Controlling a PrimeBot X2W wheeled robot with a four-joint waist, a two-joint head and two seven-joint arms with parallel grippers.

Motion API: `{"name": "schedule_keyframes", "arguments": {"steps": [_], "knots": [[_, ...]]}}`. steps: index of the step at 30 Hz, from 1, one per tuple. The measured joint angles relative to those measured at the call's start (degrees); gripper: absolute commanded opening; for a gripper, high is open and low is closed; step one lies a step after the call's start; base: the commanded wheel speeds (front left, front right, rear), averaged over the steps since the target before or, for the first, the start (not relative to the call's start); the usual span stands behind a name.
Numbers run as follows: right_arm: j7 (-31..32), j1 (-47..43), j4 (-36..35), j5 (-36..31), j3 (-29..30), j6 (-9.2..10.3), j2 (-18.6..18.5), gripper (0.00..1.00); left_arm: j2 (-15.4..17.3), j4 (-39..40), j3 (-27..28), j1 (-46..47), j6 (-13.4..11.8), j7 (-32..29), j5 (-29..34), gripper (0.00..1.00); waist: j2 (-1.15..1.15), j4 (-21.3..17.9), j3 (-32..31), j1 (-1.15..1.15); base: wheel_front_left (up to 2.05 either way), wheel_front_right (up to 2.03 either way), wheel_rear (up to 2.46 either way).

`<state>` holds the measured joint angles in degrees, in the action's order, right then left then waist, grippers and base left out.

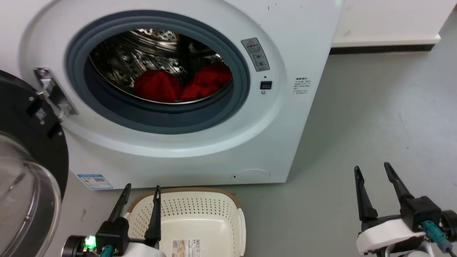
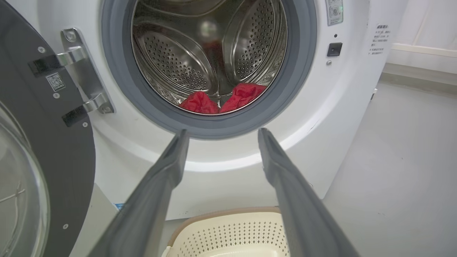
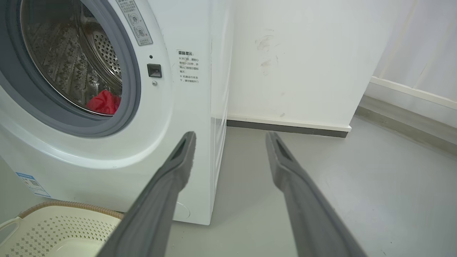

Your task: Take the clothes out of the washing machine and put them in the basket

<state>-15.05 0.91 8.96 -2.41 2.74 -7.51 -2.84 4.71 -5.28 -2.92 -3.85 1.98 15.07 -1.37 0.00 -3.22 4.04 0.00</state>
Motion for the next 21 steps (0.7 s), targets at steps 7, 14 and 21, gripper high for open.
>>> {"name": "schedule_keyframes", "arguments": {"steps": [7,14,21], "knots": [[-0.03,4.55,-2.08,2.74,1.16,0.00,-0.02,1.00,4.47,-1.71,0.92,10.35,2.47,0.00,0.87,1.00,0.00,-2.82,8.62,0.00,0.00,0.00,0.00],[-0.03,8.75,-2.89,7.51,1.80,0.00,-0.10,1.00,11.77,-13.44,2.31,27.77,3.72,0.00,1.70,1.00,0.00,-5.36,19.66,0.01,0.00,0.00,0.00],[-0.02,12.30,-3.78,10.63,1.49,0.00,-0.08,1.00,20.03,-22.46,0.92,48.47,5.03,-2.01,2.18,1.00,0.00,-8.07,29.77,0.02,0.00,0.00,0.00]]}}
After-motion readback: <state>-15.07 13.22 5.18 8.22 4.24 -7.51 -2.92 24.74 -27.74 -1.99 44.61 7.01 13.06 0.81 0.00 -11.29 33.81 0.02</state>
